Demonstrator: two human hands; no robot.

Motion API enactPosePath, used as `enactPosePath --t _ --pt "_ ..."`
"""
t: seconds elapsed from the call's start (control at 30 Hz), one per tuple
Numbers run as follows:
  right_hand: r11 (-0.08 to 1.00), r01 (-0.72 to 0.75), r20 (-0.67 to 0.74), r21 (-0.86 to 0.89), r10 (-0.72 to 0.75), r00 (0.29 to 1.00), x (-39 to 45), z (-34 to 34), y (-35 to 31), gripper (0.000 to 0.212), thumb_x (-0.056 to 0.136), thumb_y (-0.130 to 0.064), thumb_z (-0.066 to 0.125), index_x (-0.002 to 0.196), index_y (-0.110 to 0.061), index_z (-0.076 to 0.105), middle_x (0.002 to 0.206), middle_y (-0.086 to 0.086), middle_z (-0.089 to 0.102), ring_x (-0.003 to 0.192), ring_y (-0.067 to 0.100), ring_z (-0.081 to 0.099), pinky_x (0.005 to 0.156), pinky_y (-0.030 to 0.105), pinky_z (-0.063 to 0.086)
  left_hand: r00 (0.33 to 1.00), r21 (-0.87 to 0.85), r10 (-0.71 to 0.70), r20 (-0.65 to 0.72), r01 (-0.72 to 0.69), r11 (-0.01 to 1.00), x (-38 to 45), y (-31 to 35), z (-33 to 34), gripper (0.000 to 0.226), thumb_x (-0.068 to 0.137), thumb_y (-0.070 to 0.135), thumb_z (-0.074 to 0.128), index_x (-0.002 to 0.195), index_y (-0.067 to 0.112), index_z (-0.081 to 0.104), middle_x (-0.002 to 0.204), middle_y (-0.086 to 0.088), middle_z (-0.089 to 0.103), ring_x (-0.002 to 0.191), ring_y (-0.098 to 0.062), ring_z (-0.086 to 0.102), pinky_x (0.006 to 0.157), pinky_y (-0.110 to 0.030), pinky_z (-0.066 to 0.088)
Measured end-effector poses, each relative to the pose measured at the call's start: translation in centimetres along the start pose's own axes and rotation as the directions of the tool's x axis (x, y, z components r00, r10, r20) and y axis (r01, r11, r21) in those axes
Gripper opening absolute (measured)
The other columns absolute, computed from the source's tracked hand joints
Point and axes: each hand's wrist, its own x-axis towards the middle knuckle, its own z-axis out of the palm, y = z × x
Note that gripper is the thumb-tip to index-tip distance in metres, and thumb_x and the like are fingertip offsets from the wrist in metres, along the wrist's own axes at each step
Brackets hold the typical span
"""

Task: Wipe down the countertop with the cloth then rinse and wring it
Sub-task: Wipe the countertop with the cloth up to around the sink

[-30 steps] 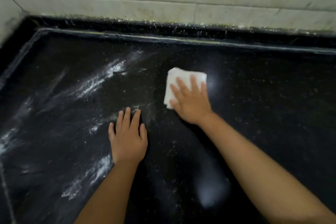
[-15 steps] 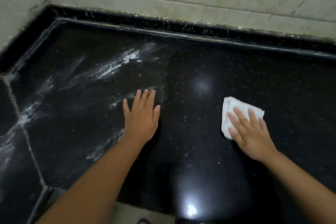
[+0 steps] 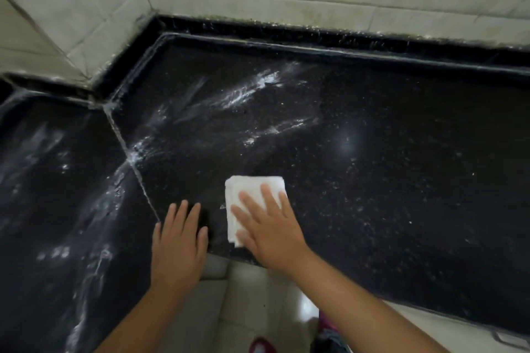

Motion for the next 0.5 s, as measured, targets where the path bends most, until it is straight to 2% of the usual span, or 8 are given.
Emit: enactPosePath --t 0.1,0.17,0.23,0.27,0.3,0.37,0.43,0.5 --pt "0.995 0.094 0.021 -0.024 -0.093 0.995 -5.8 1.0 1.4 0.052 0.097 -0.046 0.006 0.127 -0.035 0.047 0.138 -0.01 0.048 0.129 0.028 0.031 0.107 0.042 0.009 0.999 -0.065 -0.001 0.036 0.004 0.998 1.0 0.1 -0.4 0.067 0.088 0.045 0.013 0.139 0.01 0.038 0.15 -0.012 0.03 0.141 -0.029 0.021 0.113 -0.048 0.019" --pt "0.997 0.049 0.001 -0.064 -0.049 0.999 -9.5 1.3 5.0 0.048 0.097 -0.048 0.009 0.137 -0.036 0.033 0.15 -0.013 0.026 0.14 0.023 0.016 0.111 0.039 0.007 0.999 -0.056 0.0 0.054 0.003 0.998 2.2 0.1 -0.2 0.054 0.097 0.04 0.017 0.145 0.016 0.022 0.156 -0.005 0.013 0.145 -0.022 0.004 0.116 -0.041 0.008" --pt "0.99 -0.136 0.024 -0.026 0.136 0.99 -12.3 0.3 9.0 0.05 0.096 -0.052 0.005 0.144 -0.039 0.014 0.155 -0.019 0.001 0.144 0.013 -0.003 0.112 0.034 0.003 0.998 -0.038 0.003 0.067 0.0 0.999 2.9 -0.1 0.4 0.053 0.098 0.038 0.009 0.147 0.019 0.015 0.157 -0.003 0.006 0.145 -0.02 -0.002 0.117 -0.039 0.004" --pt "0.964 -0.265 0.019 0.001 0.265 0.964 -12.9 -0.3 10.5 0.056 0.093 -0.058 0.0 0.145 -0.038 0.007 0.153 -0.021 -0.006 0.143 0.008 -0.009 0.112 0.034 0.003 0.998 -0.032 0.009 0.067 -0.007 0.999 3.1 -0.1 0.6 0.061 0.092 0.043 0.001 0.147 0.02 0.015 0.157 -0.003 0.007 0.145 -0.02 -0.001 0.117 -0.04 0.004" --pt "0.922 -0.388 -0.019 0.014 0.388 0.921 -12.9 -0.8 11.7 0.066 0.086 -0.065 -0.008 0.145 -0.037 0.002 0.152 -0.022 -0.01 0.141 0.007 -0.013 0.111 0.036 0.005 0.998 -0.032 0.017 0.065 -0.015 0.999 3.1 -0.2 0.9 0.072 0.084 0.047 -0.006 0.147 0.02 0.016 0.157 -0.003 0.009 0.145 -0.02 0.0 0.117 -0.04 0.003" --pt "0.798 -0.596 0.078 0.094 0.591 0.803 -11.1 -2.4 12.3 0.069 0.084 -0.066 -0.006 0.145 -0.034 -0.001 0.153 -0.016 -0.01 0.142 0.015 -0.013 0.113 0.042 0.003 0.997 -0.047 0.03 0.068 -0.027 0.999 3.1 -0.4 1.2 0.088 0.071 0.05 -0.016 0.146 0.02 0.018 0.156 -0.003 0.01 0.145 -0.021 0.002 0.116 -0.041 0.002" --pt "0.711 -0.697 0.125 0.091 0.686 0.717 -7.4 -3.5 11.3 0.052 0.097 -0.047 0.014 0.146 -0.033 0.002 0.156 -0.009 -0.008 0.143 0.026 -0.011 0.115 0.048 0.001 0.996 -0.05 0.046 0.077 -0.042 0.998 3.2 -0.4 1.3 0.085 0.074 0.048 -0.014 0.146 0.018 0.019 0.156 -0.005 0.011 0.145 -0.022 0.003 0.116 -0.042 0.002" --pt "0.743 -0.663 0.143 0.087 0.65 0.747 -3.0 -4.0 9.0 0.05 0.099 -0.039 0.019 0.146 -0.034 0.002 0.156 -0.007 -0.008 0.143 0.03 -0.011 0.114 0.051 -0.001 0.996 -0.057 0.049 0.073 -0.045 0.997 3.3 -0.4 1.4 0.075 0.082 0.045 -0.006 0.146 0.017 0.021 0.156 -0.006 0.013 0.145 -0.022 0.005 0.116 -0.043 0.003"
